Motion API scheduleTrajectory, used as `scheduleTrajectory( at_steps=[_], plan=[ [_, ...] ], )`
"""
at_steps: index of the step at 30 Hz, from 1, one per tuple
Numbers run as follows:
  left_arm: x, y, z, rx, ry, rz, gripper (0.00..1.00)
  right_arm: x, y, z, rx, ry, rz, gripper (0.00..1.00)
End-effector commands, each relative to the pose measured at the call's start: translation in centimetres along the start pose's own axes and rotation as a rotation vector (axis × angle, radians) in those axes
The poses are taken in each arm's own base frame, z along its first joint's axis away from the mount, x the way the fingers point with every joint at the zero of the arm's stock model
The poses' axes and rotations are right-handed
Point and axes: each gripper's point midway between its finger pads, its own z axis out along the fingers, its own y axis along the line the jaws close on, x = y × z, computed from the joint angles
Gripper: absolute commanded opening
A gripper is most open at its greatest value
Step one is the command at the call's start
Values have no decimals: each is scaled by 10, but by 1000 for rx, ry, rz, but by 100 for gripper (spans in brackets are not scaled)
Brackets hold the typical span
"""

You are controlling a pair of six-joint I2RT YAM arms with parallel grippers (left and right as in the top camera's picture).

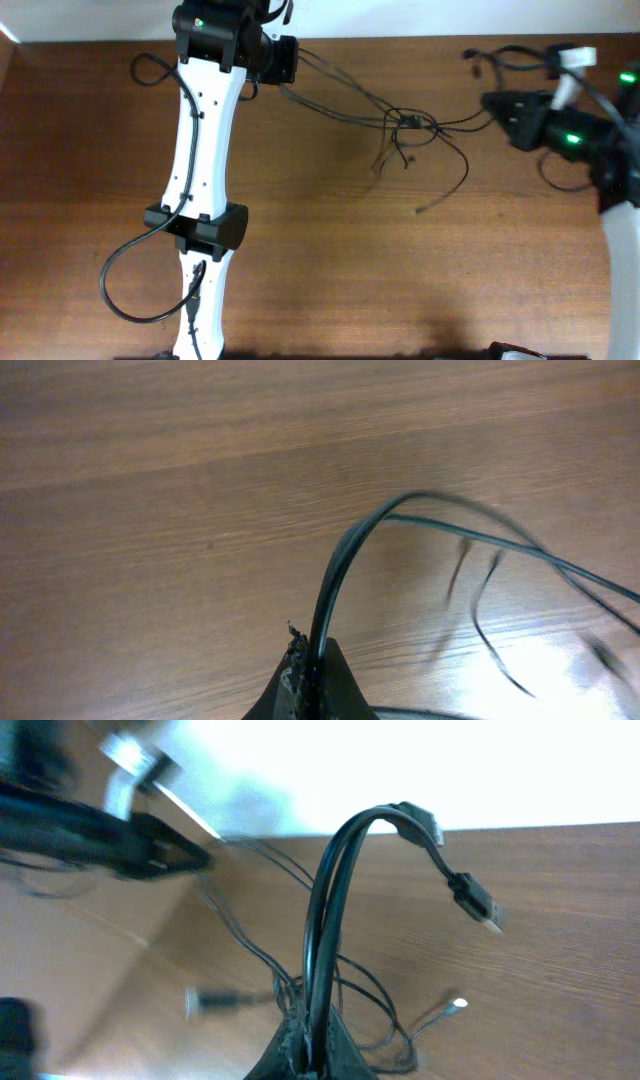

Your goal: Untangle cables

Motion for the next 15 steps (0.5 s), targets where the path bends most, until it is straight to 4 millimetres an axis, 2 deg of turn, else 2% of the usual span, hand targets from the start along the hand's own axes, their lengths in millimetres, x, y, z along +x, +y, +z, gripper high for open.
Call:
scheduleTrajectory(
  at_steps=[1, 3, 7, 10, 13, 15],
  plan=[
    [2, 22, -8, -99, -2, -24, 0, -15, 9, -39, -141, -62, 164, 4],
    [3, 22, -6, -99, 6, -24, 3, -15, -17, -57, -48, -100, 274, 4],
    [3, 22, -6, -99, 7, -24, 21, 0, -68, -79, 201, -129, 420, 4],
    [3, 22, -6, -98, 7, -24, 36, 15, -73, -75, 259, -76, 423, 4],
    [4, 14, -5, -64, 12, 5, 59, 37, -76, -61, 351, 19, 428, 4],
    [5, 6, -5, -15, 18, 39, 63, 48, -71, -50, 373, 80, 396, 4]
  ],
)
